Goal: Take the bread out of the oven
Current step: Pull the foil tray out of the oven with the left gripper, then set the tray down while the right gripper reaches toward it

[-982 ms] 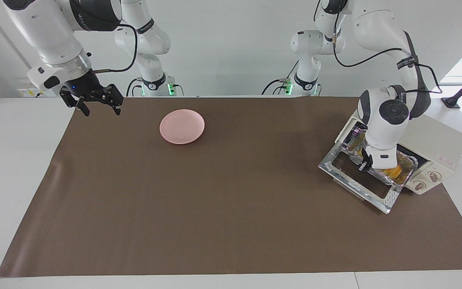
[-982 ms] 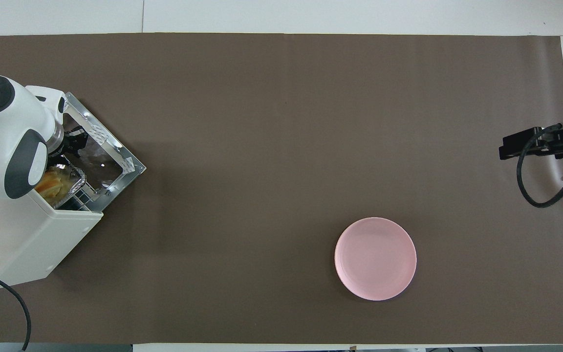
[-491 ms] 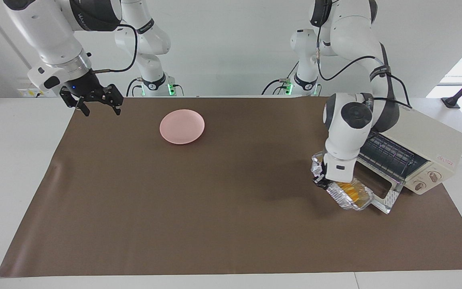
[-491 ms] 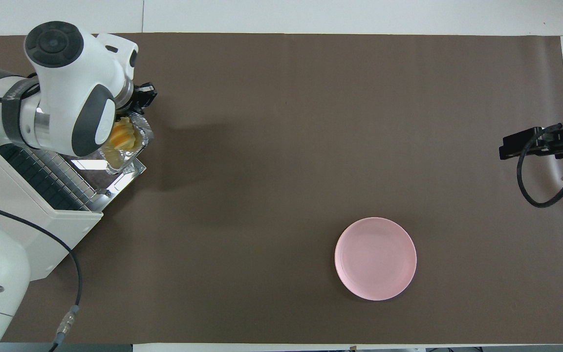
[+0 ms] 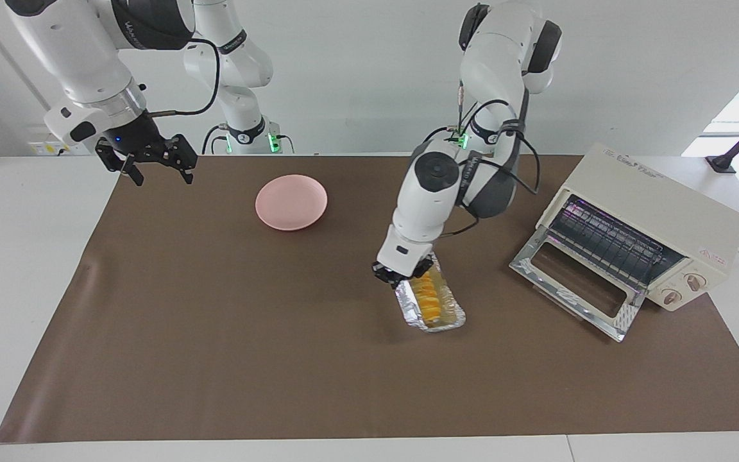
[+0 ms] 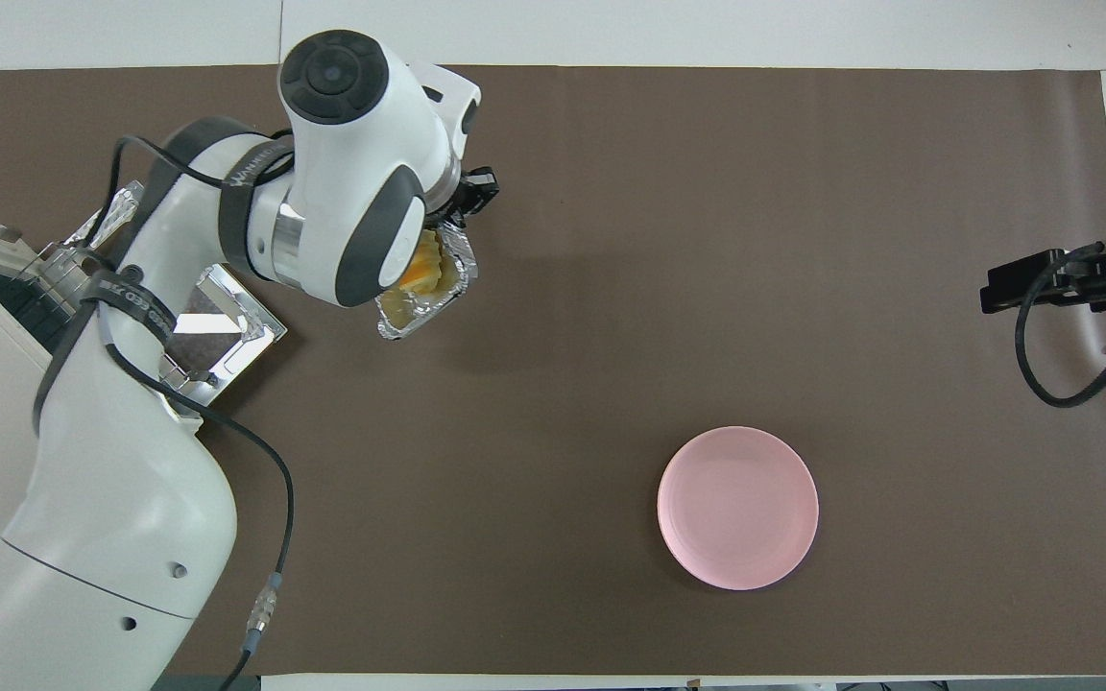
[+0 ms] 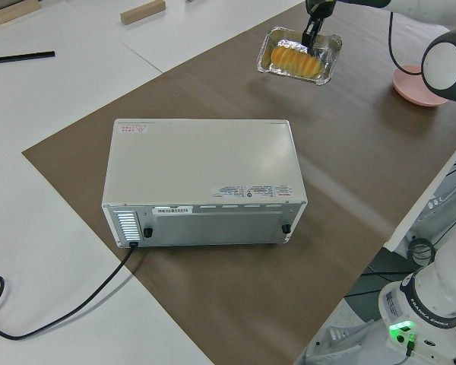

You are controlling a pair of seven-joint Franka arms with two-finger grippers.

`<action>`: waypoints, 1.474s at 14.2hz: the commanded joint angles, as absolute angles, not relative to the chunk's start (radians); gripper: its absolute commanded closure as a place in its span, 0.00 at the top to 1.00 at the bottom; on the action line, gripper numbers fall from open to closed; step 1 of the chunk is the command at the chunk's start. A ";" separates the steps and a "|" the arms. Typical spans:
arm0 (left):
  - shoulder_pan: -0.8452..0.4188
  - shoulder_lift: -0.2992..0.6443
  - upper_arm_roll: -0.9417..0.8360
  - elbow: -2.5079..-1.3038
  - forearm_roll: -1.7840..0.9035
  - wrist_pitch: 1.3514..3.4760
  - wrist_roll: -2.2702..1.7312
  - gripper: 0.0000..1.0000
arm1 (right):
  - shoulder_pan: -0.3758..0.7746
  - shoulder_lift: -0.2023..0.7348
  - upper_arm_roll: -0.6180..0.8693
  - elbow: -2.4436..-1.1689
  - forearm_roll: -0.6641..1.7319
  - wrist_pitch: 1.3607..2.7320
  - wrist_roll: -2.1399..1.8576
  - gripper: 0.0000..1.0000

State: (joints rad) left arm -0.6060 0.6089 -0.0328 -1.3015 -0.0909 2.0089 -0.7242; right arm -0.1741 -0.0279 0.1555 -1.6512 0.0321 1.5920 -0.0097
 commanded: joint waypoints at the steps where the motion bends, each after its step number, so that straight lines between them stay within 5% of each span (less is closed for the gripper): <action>1: -0.716 0.626 -0.015 -1.314 -0.120 2.048 -0.701 0.00 | -0.186 -0.044 0.163 -1.666 0.035 1.585 -0.035 1.00; 7: -0.764 0.604 -0.017 -1.443 -0.130 2.195 -0.663 0.00 | -0.192 -0.044 0.161 -1.666 0.034 1.585 -0.035 1.00; 8: -0.764 0.598 -0.017 -1.456 -0.130 2.197 -0.658 0.25 | -0.192 -0.044 0.163 -1.666 0.035 1.585 -0.035 1.00; 9: -0.762 0.598 -0.017 -1.450 -0.130 2.195 -0.660 0.82 | -0.192 -0.044 0.163 -1.666 0.035 1.585 -0.035 1.00; 10: -0.764 0.600 -0.015 -1.436 -0.132 2.181 -0.667 1.00 | -0.192 -0.046 0.163 -1.666 0.035 1.585 -0.035 1.00; 14: -0.730 0.598 -0.003 -1.341 -0.129 2.050 -0.670 1.00 | -0.187 -0.046 0.163 -1.667 0.034 1.586 -0.041 1.00; 18: -0.574 0.419 0.037 -1.394 -0.115 1.912 -0.646 1.00 | -0.100 -0.049 0.170 -1.719 0.054 1.689 -0.005 1.00; 21: -0.424 0.341 0.040 -1.422 -0.115 1.755 -0.488 1.00 | 0.026 0.041 0.170 -1.717 0.055 1.794 0.086 1.00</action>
